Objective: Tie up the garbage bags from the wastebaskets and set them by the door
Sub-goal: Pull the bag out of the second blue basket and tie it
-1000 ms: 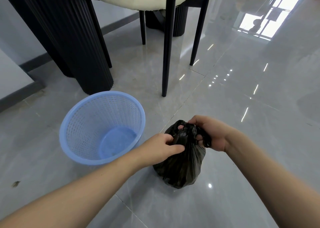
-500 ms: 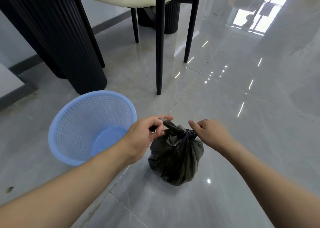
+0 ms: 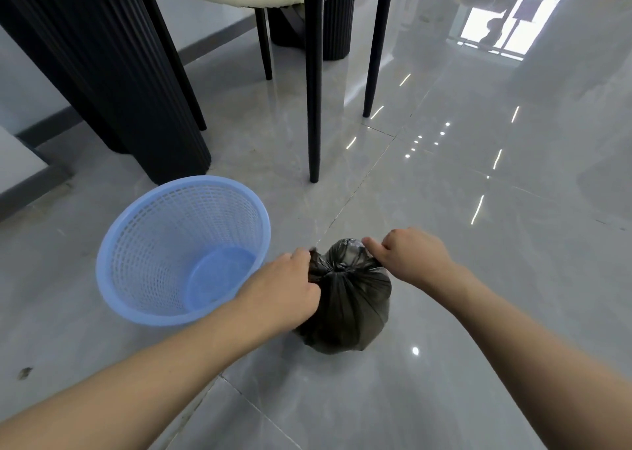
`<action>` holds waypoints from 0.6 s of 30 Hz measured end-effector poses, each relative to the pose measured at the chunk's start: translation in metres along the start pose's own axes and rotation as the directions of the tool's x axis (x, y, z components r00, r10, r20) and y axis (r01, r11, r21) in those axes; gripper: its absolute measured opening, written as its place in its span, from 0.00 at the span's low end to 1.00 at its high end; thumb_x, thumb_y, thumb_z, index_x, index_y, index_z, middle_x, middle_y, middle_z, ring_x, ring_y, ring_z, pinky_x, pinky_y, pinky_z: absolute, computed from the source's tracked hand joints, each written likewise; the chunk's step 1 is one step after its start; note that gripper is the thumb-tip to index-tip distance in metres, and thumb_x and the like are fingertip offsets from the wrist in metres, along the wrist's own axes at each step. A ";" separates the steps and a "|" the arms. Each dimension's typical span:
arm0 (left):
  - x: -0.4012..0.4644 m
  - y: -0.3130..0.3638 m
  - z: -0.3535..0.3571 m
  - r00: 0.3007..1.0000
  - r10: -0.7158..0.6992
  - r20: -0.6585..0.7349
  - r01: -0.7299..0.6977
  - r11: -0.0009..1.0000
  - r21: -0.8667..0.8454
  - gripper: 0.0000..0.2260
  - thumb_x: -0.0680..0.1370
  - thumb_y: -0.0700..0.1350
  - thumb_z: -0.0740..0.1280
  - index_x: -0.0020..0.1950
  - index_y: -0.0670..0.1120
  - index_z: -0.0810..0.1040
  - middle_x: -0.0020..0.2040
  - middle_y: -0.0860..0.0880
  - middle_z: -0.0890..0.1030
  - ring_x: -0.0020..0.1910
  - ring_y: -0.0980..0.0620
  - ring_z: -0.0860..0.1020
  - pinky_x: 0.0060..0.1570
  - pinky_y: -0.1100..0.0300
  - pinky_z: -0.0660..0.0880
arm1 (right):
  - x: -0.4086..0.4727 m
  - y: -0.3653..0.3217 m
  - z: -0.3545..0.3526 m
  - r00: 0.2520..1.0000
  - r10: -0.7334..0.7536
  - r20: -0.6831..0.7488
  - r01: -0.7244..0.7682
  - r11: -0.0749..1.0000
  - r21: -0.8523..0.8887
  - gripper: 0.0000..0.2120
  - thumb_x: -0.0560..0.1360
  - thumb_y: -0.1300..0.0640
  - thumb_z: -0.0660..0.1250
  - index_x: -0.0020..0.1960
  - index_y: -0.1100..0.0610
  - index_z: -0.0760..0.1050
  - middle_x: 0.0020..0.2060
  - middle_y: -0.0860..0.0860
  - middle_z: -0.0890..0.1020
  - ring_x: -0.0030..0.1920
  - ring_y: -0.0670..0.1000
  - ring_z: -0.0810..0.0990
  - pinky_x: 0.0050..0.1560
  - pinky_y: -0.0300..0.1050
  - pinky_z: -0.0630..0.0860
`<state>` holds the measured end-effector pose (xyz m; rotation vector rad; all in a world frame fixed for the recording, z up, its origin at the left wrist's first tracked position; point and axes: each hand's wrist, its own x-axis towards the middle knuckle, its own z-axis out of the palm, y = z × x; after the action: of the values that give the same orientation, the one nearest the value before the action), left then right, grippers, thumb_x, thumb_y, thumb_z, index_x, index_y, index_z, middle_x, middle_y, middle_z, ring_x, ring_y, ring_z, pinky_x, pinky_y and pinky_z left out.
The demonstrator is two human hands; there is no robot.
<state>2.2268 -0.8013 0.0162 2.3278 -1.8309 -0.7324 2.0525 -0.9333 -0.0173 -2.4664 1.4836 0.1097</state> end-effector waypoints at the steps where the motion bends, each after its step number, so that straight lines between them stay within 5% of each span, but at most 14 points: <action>1: 0.000 -0.001 0.000 1.000 -0.009 -0.012 0.009 1.000 0.025 0.04 0.73 0.42 0.57 0.44 0.46 0.62 0.46 0.44 0.74 0.42 0.43 0.71 0.37 0.53 0.64 | 0.002 -0.004 -0.003 1.000 -0.014 -0.015 0.014 1.000 -0.010 0.30 0.79 0.38 0.52 0.27 0.59 0.61 0.23 0.52 0.68 0.27 0.53 0.69 0.28 0.42 0.63; 5: 0.003 -0.006 -0.004 0.999 -0.025 -0.026 0.030 0.973 0.231 0.02 0.75 0.42 0.56 0.44 0.44 0.64 0.48 0.42 0.69 0.48 0.41 0.73 0.41 0.54 0.66 | 0.000 -0.004 0.004 0.999 -0.021 -0.035 0.020 0.999 -0.027 0.29 0.80 0.41 0.52 0.27 0.58 0.60 0.23 0.52 0.68 0.27 0.53 0.68 0.28 0.42 0.63; 8: 0.003 -0.010 -0.003 1.000 0.015 0.008 -0.017 0.921 0.389 0.09 0.79 0.43 0.51 0.41 0.44 0.67 0.44 0.42 0.67 0.49 0.42 0.74 0.39 0.53 0.65 | -0.002 0.012 0.008 0.999 0.042 -0.026 -0.043 0.999 -0.015 0.28 0.80 0.43 0.53 0.27 0.58 0.60 0.23 0.52 0.68 0.27 0.53 0.68 0.27 0.42 0.63; 13: 0.001 -0.013 -0.006 0.994 -0.045 0.096 0.002 0.914 0.405 0.16 0.82 0.51 0.52 0.45 0.47 0.75 0.53 0.44 0.79 0.51 0.42 0.78 0.43 0.54 0.69 | -0.009 0.034 0.011 0.991 0.135 -0.013 -0.135 0.990 -0.037 0.25 0.81 0.48 0.55 0.27 0.56 0.59 0.25 0.53 0.68 0.37 0.61 0.77 0.35 0.48 0.73; 16: -0.001 -0.010 -0.005 0.984 -0.028 0.176 -0.052 0.899 0.435 0.16 0.82 0.51 0.52 0.49 0.46 0.77 0.54 0.45 0.78 0.52 0.43 0.77 0.42 0.54 0.70 | -0.004 0.039 0.013 0.903 0.249 0.351 -0.315 0.938 0.146 0.27 0.80 0.41 0.55 0.28 0.56 0.63 0.25 0.52 0.67 0.27 0.54 0.69 0.28 0.42 0.64; 18: -0.004 -0.011 -0.007 0.975 0.029 0.221 -0.119 0.904 0.410 0.15 0.82 0.50 0.51 0.50 0.47 0.76 0.52 0.46 0.74 0.52 0.43 0.75 0.46 0.52 0.72 | -0.004 0.047 0.008 0.688 0.125 0.715 -0.582 0.683 0.441 0.29 0.78 0.35 0.54 0.27 0.54 0.63 0.24 0.49 0.62 0.23 0.48 0.58 0.24 0.39 0.53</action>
<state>2.2391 -0.7961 0.0200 2.4862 -2.3657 -0.6449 2.0095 -0.9487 -0.0332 -1.3219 1.3666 0.4025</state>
